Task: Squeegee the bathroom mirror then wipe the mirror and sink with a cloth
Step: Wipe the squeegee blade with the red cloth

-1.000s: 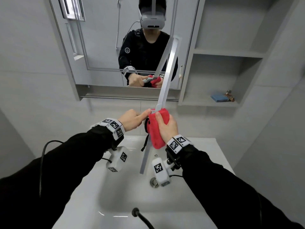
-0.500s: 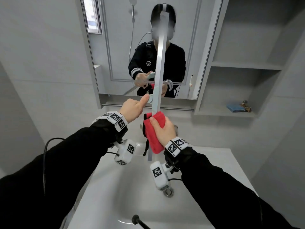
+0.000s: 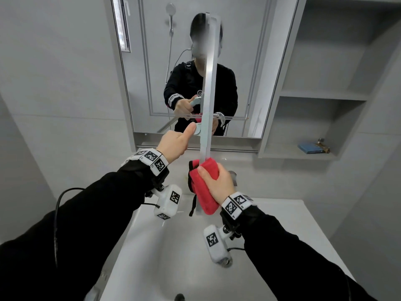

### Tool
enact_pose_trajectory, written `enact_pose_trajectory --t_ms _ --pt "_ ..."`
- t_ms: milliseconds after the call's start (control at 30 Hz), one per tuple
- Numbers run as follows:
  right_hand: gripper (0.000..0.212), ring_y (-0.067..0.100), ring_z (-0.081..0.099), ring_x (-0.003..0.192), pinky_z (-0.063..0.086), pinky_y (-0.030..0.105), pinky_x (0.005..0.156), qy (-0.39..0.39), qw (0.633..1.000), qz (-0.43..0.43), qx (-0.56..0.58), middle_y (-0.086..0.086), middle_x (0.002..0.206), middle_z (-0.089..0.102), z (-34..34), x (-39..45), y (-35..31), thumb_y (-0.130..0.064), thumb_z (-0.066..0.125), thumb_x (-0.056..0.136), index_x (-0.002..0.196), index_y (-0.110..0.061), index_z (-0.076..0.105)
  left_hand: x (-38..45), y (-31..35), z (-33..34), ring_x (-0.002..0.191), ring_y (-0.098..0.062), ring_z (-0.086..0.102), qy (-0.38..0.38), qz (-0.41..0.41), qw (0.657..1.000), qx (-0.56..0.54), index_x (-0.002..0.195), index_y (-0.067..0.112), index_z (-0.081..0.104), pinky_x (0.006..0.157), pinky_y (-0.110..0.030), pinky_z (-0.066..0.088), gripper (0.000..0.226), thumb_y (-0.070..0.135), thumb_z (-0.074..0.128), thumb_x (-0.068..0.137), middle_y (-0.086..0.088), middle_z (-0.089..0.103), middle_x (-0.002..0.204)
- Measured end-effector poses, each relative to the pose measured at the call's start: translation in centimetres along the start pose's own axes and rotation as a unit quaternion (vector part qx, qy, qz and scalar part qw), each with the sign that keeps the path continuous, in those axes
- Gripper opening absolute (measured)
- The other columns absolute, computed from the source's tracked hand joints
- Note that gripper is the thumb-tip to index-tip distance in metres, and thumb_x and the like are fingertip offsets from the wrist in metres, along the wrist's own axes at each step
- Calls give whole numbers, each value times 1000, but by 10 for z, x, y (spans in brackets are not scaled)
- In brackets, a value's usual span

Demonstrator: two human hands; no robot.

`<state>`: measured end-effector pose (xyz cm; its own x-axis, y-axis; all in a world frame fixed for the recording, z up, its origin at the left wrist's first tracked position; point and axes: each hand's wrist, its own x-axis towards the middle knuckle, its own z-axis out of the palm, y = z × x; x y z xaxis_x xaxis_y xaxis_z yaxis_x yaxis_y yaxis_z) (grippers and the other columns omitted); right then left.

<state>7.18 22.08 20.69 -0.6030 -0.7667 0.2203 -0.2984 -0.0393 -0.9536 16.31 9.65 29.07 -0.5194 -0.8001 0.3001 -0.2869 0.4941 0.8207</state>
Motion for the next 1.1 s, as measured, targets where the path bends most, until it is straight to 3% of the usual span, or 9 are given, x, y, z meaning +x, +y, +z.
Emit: enact_pose_trajectory --t_ms 133,233,300,467,600,767,900,1000,1100 --pt "16 -5 64 67 48 8 52 -12 1000 9 -12 -14 84 64 3 -16 15 -42 67 81 87 -39 53 12 15 -14 38 -16 38 42 12 999 -17 35 14 35 50 -28 32 74 61 34 92 -1 41 38" --pt "19 11 67 81 56 25 69 -10 1000 11 -21 -11 88 65 5 -18 18 -43 68 80 88 -40 51 15 20 -16 37 -15 37 54 6 998 -25 29 17 34 50 -27 32 77 63 34 90 6 39 30" --pt "20 15 67 81 58 34 72 -13 999 11 -35 -8 89 66 6 -15 17 -44 67 79 89 -39 51 16 22 -15 33 -12 35 53 -6 997 -47 34 17 36 47 -25 30 73 65 37 88 6 39 33" --pt "21 5 63 79 46 16 69 -5 996 -17 -90 -16 83 62 -1 -3 13 -41 66 81 96 -33 53 17 26 -18 27 -8 32 47 -14 996 -70 45 12 38 41 -23 31 70 67 34 87 4 41 39" --pt "28 13 62 88 47 24 79 -23 981 -58 -183 -7 93 66 -30 15 0 -37 66 82 106 -25 57 19 28 -22 27 -10 31 37 -31 994 -94 46 13 37 32 -16 28 69 70 33 85 7 36 31" --pt "36 18 61 95 48 31 85 -74 945 -82 -308 -1 104 64 -87 50 -40 -36 66 84 115 -20 55 25 24 -33 34 -12 26 -33 -29 987 -154 63 10 56 40 -19 23 68 72 36 84 8 34 36" --pt "38 23 61 98 49 38 92 -78 921 -96 -369 3 108 65 -110 76 -68 -38 67 83 116 -24 55 33 30 -43 34 -16 37 -129 -31 967 -217 84 10 64 43 -21 32 63 66 34 89 -3 43 42" --pt "39 22 61 99 49 40 92 -76 916 -101 -381 1 108 65 -117 88 -77 -39 67 82 117 -25 54 38 43 -52 43 -20 55 -163 -48 953 -250 75 7 63 48 -23 46 61 65 46 84 -11 61 57" --pt "42 21 60 102 48 38 93 -75 912 -106 -388 1 111 64 -118 94 -79 -40 66 82 119 -26 53 46 63 -56 44 -18 56 -146 -36 955 -257 63 5 60 50 -26 50 64 66 51 80 -10 62 60"
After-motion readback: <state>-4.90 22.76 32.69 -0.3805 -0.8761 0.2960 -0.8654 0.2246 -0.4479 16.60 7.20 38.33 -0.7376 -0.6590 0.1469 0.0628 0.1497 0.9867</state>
